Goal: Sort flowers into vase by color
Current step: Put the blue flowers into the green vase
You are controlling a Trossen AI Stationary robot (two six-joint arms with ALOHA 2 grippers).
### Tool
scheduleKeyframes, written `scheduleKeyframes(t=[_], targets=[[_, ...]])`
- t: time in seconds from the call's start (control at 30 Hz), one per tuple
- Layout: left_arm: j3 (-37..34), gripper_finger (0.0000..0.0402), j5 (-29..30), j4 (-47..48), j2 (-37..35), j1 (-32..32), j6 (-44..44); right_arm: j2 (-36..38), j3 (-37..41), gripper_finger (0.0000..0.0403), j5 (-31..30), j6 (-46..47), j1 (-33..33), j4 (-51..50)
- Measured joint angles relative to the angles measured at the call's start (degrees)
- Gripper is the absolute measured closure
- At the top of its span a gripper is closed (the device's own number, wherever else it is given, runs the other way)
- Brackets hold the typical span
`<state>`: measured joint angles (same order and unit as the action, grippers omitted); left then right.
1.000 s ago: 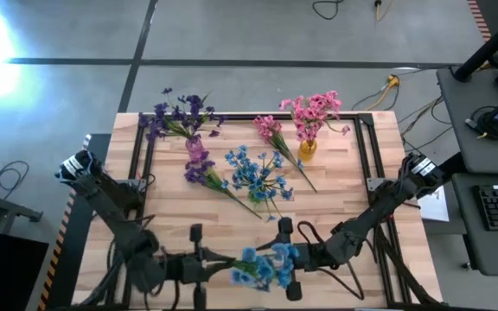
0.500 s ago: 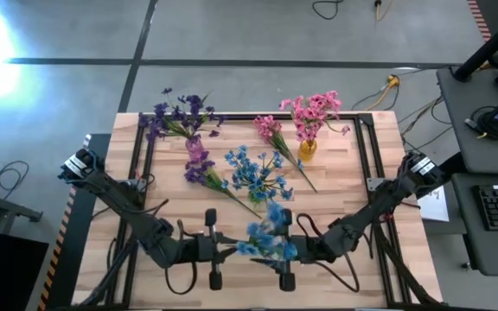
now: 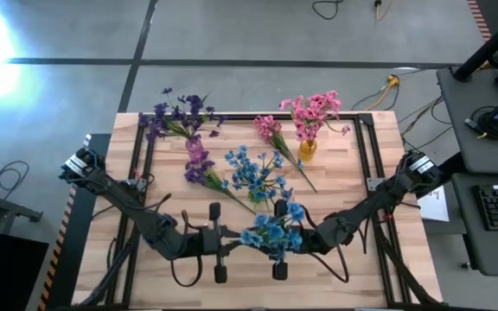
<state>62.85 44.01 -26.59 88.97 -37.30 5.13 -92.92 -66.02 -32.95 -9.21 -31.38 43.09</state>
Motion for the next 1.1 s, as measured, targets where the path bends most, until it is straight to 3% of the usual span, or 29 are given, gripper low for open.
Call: scheduleKeyframes(t=[0.2, 0.27, 0.43, 0.6, 0.87, 1.0, 1.1], targets=[[0.0, 0.0379, 0.0, 0.9, -0.3, 0.6, -1.2, 0.0, 0.0, 0.0368, 0.0, -0.5, 0.0, -0.1], [-0.1, 0.0357, 0.1, 3.3, -1.3, 0.7, -1.4, 0.2, 0.0, 0.0383, -0.2, -0.8, 0.1, -0.5], [-0.3, 0.0289, 0.5, 12.1, -5.9, 0.7, -3.1, 3.2, 0.0, 0.0383, -3.5, 0.1, 0.4, -5.3], [-1.8, 0.0235, 0.6, 28.2, -12.5, 1.5, -10.4, 8.8, 0.0, 0.0383, -10.9, 6.1, 2.0, -17.9], [-3.4, 0.0217, 0.5, 53.9, -20.6, 4.4, -15.9, 19.1, 0.0, 0.0383, -10.6, 15.1, 6.5, -36.1], [-7.3, 0.0225, 0.4, 54.2, -23.5, 6.7, -13.7, 20.1, 0.0, 0.0383, -9.0, 15.0, 7.6, -38.1], [-11.7, 0.0230, 0.1, 48.1, -25.4, 8.3, -15.2, 20.5, 0.0, 0.0383, -4.9, 16.0, 7.7, -38.1]])
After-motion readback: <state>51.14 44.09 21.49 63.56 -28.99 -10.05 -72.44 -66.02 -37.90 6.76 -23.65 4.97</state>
